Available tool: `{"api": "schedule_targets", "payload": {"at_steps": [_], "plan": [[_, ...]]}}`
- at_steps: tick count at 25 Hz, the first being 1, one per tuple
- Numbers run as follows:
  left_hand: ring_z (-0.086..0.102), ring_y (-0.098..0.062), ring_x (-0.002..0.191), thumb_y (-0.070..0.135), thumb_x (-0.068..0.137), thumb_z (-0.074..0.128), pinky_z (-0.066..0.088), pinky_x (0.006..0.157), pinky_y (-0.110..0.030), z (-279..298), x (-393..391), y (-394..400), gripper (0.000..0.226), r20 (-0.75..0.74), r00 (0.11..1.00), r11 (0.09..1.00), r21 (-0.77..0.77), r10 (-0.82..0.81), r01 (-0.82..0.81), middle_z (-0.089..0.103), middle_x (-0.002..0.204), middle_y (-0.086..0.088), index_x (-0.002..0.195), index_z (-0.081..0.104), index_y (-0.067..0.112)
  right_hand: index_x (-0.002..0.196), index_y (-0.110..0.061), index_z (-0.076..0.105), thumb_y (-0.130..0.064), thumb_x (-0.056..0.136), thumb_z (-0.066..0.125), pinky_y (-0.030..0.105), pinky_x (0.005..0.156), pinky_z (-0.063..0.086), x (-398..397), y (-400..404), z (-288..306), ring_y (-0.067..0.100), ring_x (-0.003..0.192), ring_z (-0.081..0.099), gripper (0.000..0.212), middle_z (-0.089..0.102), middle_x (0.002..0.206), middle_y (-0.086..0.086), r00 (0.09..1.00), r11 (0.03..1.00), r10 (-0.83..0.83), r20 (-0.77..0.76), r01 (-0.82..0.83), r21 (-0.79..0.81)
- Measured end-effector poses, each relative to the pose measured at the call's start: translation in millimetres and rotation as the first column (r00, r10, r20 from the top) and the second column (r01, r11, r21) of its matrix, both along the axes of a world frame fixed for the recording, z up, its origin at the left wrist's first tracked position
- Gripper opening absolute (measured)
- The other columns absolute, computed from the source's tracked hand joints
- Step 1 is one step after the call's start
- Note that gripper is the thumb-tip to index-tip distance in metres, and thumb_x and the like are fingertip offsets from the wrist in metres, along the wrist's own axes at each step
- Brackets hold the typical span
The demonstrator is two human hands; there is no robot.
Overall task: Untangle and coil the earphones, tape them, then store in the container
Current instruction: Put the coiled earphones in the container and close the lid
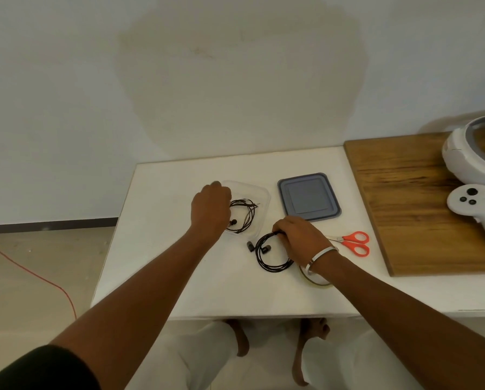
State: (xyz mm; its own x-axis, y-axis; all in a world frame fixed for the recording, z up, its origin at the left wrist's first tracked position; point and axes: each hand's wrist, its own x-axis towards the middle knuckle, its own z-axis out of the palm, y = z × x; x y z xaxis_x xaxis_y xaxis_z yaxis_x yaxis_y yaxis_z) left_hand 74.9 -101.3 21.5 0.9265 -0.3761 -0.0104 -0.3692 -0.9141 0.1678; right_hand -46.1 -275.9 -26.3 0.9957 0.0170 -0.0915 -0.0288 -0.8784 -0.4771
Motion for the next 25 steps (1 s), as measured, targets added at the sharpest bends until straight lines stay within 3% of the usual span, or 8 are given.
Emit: {"api": "schedule_targets", "payload": {"at_steps": [3,5,7,11,15,18,22,25], "plan": [[0.053,-0.027,0.104,0.005,0.088,0.061,0.048,0.081,-0.039,-6,1,15,0.024,0.031,0.996,0.971,-0.227,0.083,-0.074,0.052,0.117,-0.009,0.111,0.057,0.006,0.115,-0.013,0.06,-0.016,0.097,0.044,0.029,0.09,0.045,1,-5,9,0.02,0.102,0.056,0.024,0.061,0.11,0.005,0.991,0.993,0.112,-0.067,-0.109,0.052],[0.052,-0.03,0.112,0.006,0.091,0.058,0.047,0.088,-0.039,-9,1,21,0.032,-0.091,0.977,0.945,-0.251,0.191,-0.208,0.049,0.124,-0.014,0.122,0.051,0.003,0.115,-0.011,0.061,-0.014,0.096,0.046,0.021,0.084,0.042,3,-7,17,0.014,0.094,0.056,0.024,0.064,0.107,0.004,0.981,0.98,0.177,-0.076,-0.168,0.109],[0.055,-0.032,0.112,0.004,0.092,0.053,0.044,0.085,-0.033,-12,3,24,0.032,-0.202,0.95,0.937,-0.208,0.239,-0.28,0.052,0.123,-0.017,0.124,0.052,0.0,0.113,-0.011,0.063,-0.011,0.095,0.049,0.013,0.074,0.042,5,-8,26,0.009,0.082,0.057,0.023,0.067,0.099,0.002,0.985,0.97,0.163,-0.052,-0.15,0.194],[0.061,-0.03,0.101,0.002,0.09,0.049,0.04,0.074,-0.025,-15,2,26,0.026,-0.306,0.932,0.941,-0.212,0.192,-0.264,0.063,0.113,-0.016,0.114,0.059,0.0,0.106,-0.013,0.064,-0.007,0.093,0.052,0.008,0.065,0.048,14,-11,40,0.003,0.067,0.062,0.018,0.067,0.081,-0.003,1.0,0.91,-0.009,0.013,0.003,0.414],[0.063,-0.03,0.101,0.006,0.091,0.051,0.052,0.085,-0.033,-15,-11,22,0.026,-0.395,0.899,0.9,-0.295,0.19,-0.32,0.063,0.109,-0.013,0.115,0.06,0.001,0.103,-0.015,0.062,-0.008,0.093,0.053,0.017,0.066,0.052,31,-7,50,0.003,0.061,0.062,0.015,0.068,0.081,-0.001,0.987,0.845,-0.158,-0.004,0.137,0.517],[0.068,-0.033,0.09,0.008,0.09,0.054,0.057,0.082,-0.043,-17,-24,20,0.025,-0.483,0.855,0.851,-0.355,0.187,-0.387,0.062,0.102,-0.011,0.113,0.058,0.001,0.103,-0.012,0.063,-0.007,0.093,0.053,0.017,0.062,0.052,45,1,49,0.006,0.061,0.061,0.015,0.069,0.081,0.002,0.956,0.797,-0.284,-0.072,0.277,0.537],[0.069,-0.029,0.089,0.014,0.091,0.055,0.057,0.081,-0.036,-19,-37,18,0.027,-0.519,0.837,0.848,-0.355,0.172,-0.394,0.064,0.109,-0.012,0.116,0.057,0.004,0.101,-0.007,0.065,-0.007,0.093,0.052,0.011,0.058,0.049,58,17,44,0.006,0.062,0.061,0.015,0.069,0.083,0.005,0.895,0.754,-0.429,-0.118,0.427,0.499],[0.069,-0.026,0.082,0.017,0.094,0.049,0.055,0.07,-0.03,-17,-39,19,0.029,-0.536,0.826,0.839,-0.357,0.176,-0.411,0.062,0.109,-0.007,0.12,0.055,0.005,0.101,-0.005,0.067,-0.008,0.093,0.051,0.023,0.069,0.053,63,29,38,0.019,0.073,0.066,0.017,0.071,0.089,0.011,0.88,0.777,-0.459,-0.125,0.466,0.424]]}}
